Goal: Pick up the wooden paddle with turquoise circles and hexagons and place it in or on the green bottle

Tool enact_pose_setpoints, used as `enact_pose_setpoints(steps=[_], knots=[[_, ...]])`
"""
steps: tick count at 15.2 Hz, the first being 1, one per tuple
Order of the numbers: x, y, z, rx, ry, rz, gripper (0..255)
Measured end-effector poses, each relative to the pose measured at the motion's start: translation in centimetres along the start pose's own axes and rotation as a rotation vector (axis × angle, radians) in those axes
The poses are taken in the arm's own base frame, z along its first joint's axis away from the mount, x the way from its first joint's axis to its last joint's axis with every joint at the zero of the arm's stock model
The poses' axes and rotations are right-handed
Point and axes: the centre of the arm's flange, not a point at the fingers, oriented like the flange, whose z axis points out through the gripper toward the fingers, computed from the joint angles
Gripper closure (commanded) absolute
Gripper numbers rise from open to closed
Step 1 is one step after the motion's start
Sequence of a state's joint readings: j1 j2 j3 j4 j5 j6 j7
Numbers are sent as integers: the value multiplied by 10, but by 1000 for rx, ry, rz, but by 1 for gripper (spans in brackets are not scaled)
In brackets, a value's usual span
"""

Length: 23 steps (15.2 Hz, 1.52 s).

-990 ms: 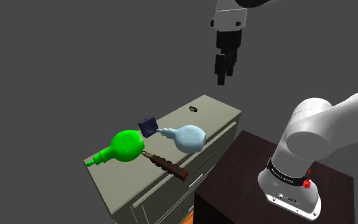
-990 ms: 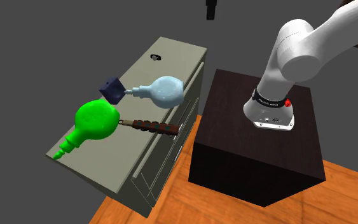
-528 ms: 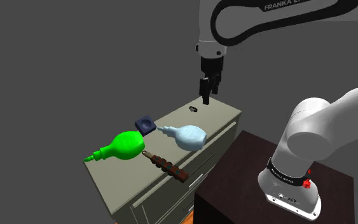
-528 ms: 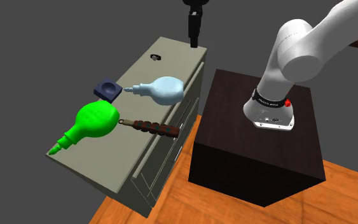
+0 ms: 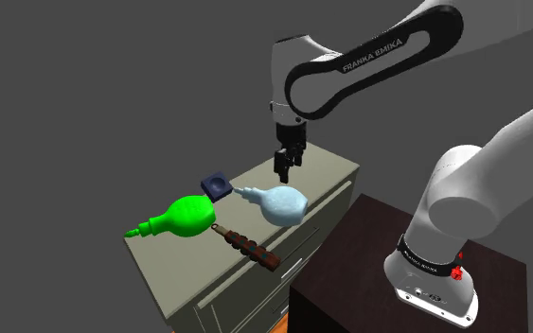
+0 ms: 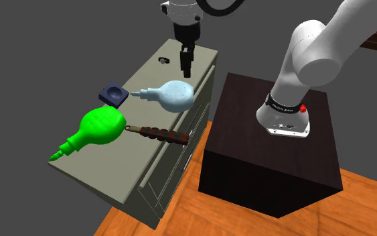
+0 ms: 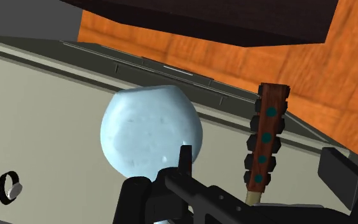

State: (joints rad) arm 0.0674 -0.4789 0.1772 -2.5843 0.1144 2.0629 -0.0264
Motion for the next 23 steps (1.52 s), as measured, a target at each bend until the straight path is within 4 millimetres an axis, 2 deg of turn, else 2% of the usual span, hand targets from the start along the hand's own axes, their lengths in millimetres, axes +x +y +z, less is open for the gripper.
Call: enact_pose_setpoints(steps=[6,7,13,20,23], knots=[[41,-25,61,1,12,-18,0],[47,-24,72,1,14,-21,0],[88,-55,136,3,26,-39,0],[133,-75,214,5,40,-60,0],[150,-88,239,7,44,-68,0]])
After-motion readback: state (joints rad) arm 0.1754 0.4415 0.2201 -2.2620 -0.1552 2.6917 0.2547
